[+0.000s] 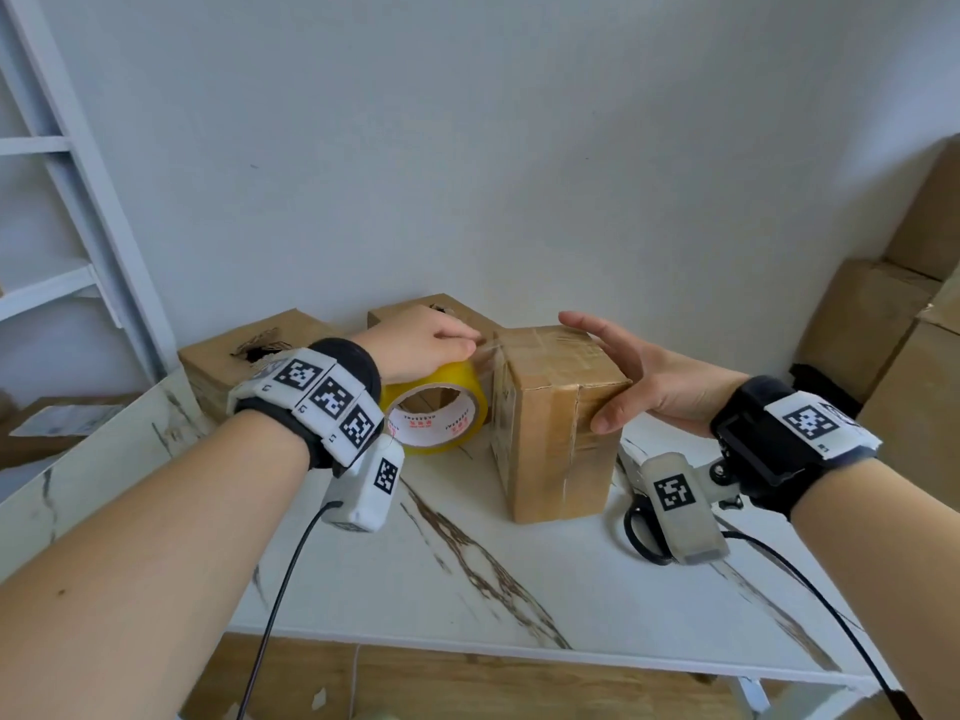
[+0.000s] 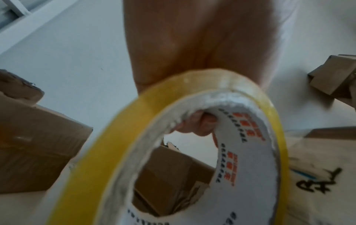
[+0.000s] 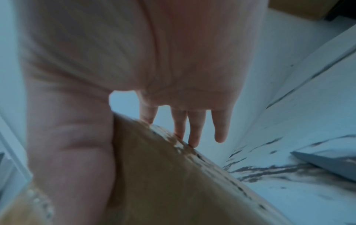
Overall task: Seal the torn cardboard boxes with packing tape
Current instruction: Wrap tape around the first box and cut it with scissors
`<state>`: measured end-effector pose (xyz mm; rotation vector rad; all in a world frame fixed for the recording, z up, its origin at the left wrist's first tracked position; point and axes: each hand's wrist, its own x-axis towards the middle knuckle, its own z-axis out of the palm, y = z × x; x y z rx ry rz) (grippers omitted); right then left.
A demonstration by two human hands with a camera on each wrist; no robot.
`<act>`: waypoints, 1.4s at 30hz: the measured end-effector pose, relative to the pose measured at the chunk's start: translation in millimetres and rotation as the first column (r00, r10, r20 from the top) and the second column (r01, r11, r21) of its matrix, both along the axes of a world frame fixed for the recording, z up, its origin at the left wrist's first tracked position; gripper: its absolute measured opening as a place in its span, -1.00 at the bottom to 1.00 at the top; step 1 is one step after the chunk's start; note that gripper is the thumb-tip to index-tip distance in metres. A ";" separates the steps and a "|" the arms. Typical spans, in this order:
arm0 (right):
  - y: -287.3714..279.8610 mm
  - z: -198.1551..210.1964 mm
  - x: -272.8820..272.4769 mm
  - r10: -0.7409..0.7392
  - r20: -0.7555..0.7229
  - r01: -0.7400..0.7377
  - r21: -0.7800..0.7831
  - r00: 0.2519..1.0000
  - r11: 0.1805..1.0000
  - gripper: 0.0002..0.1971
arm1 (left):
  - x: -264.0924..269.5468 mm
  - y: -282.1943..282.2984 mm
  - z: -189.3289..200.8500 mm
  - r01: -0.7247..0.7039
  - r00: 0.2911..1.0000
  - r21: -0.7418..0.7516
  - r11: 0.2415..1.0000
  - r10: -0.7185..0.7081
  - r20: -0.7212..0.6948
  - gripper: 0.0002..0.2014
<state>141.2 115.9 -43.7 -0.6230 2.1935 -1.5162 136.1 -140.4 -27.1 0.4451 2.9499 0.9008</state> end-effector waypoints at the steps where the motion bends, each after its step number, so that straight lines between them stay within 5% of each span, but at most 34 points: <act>1: 0.8 1.2 0.0 0.005 0.004 -0.005 0.015 1.000 1.000 0.14 | 0.8 2.4 0.0 0.020 1.000 -0.008 1.000 -0.020 -0.011 -0.64; 5: -1.5 7.3 1.2 -0.024 -0.006 0.025 0.118 1.000 0.993 0.10 | -2.7 4.3 -3.4 0.060 0.997 0.006 0.998 -0.060 -0.048 -0.69; 9: -7.8 32.0 15.5 -0.034 -0.134 0.085 0.390 0.990 0.917 0.13 | -3.8 2.7 -8.7 0.072 0.997 -0.010 0.997 -0.072 -0.021 -0.66; 14: -61.5 62.7 38.6 -0.014 -0.522 0.378 0.599 0.853 0.706 -0.10 | -2.2 6.7 -10.0 0.037 0.998 -0.035 0.999 -0.039 -0.051 -0.71; 20: -98.7 19.4 26.6 0.056 -0.587 0.492 0.722 0.808 0.486 -0.28 | -3.8 0.3 -11.7 0.052 0.998 0.004 0.999 -0.052 -0.044 -0.60; 29: -77.8 32.1 10.6 -0.075 -0.411 0.368 0.701 0.908 0.611 -0.22 | -6.4 -14.5 -21.3 0.008 0.982 0.093 0.996 -0.025 0.187 -0.17; 33: -81.0 31.4 11.0 -0.090 -0.417 0.384 0.702 0.904 0.600 -0.16 | 3.3 -27.0 -25.4 -0.003 0.924 0.379 0.925 -0.143 0.355 -0.48; 36: -85.3 31.7 10.1 -0.081 -0.408 0.376 0.723 0.909 0.580 -0.16 | 7.0 -35.6 -22.7 -0.027 0.920 0.417 0.908 -0.141 0.366 -0.65; 38: -85.7 34.7 9.9 -0.108 -0.389 0.371 0.705 0.915 0.604 -0.21 | 9.4 -34.5 -16.0 -0.049 0.929 0.379 0.924 -0.097 0.356 -0.59; 42: -82.3 37.5 8.6 -0.165 -0.377 0.389 0.660 0.911 0.642 -0.26 | 6.6 -35.6 -24.3 -0.032 0.971 -0.016 0.999 0.035 0.238 -0.46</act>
